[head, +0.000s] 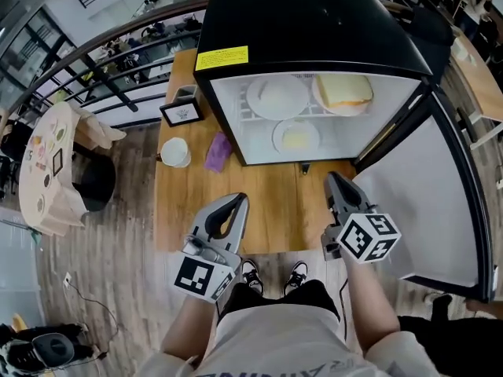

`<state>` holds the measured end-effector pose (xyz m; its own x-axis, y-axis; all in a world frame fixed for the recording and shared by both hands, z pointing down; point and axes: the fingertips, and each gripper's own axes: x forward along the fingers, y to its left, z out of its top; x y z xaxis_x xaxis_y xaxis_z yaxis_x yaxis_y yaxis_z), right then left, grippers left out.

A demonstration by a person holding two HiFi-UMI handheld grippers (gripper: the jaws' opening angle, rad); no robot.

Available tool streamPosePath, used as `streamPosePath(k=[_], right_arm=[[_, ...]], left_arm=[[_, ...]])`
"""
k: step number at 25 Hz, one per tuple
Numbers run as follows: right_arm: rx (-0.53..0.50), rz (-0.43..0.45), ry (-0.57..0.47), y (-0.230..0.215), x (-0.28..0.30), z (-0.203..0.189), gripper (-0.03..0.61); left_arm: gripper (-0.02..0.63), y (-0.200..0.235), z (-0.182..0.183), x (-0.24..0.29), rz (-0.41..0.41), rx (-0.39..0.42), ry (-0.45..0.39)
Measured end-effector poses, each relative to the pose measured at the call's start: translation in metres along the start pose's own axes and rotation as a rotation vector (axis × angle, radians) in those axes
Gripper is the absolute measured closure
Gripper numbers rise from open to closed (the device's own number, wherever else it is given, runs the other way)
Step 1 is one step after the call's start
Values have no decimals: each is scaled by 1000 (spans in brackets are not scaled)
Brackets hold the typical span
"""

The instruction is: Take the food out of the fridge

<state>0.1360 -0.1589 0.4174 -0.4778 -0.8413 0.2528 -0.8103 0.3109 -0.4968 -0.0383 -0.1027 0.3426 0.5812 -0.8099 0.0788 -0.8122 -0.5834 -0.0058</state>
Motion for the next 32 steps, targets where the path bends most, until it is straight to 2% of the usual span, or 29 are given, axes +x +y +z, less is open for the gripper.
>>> streamPosePath(k=[5, 8, 11, 18, 23, 32], right_arm=[[193, -38, 49, -27, 42, -29, 555], [284, -56, 77, -43, 65, -48, 521], [372, -89, 77, -58, 85, -63, 497], [651, -188, 50, -100, 118, -105, 480], [764, -189, 50, -113, 130, -118, 480], [899, -199, 27, -125, 150, -133, 480]], left_arm=[[604, 15, -12, 4, -2, -12, 22], [604, 22, -23, 3, -4, -35, 46], [604, 28, -35, 1, 4, -52, 73], [604, 39, -45, -1, 10, -79, 88], [604, 48, -48, 2, 17, -83, 98], [604, 56, -63, 1, 20, -95, 127]])
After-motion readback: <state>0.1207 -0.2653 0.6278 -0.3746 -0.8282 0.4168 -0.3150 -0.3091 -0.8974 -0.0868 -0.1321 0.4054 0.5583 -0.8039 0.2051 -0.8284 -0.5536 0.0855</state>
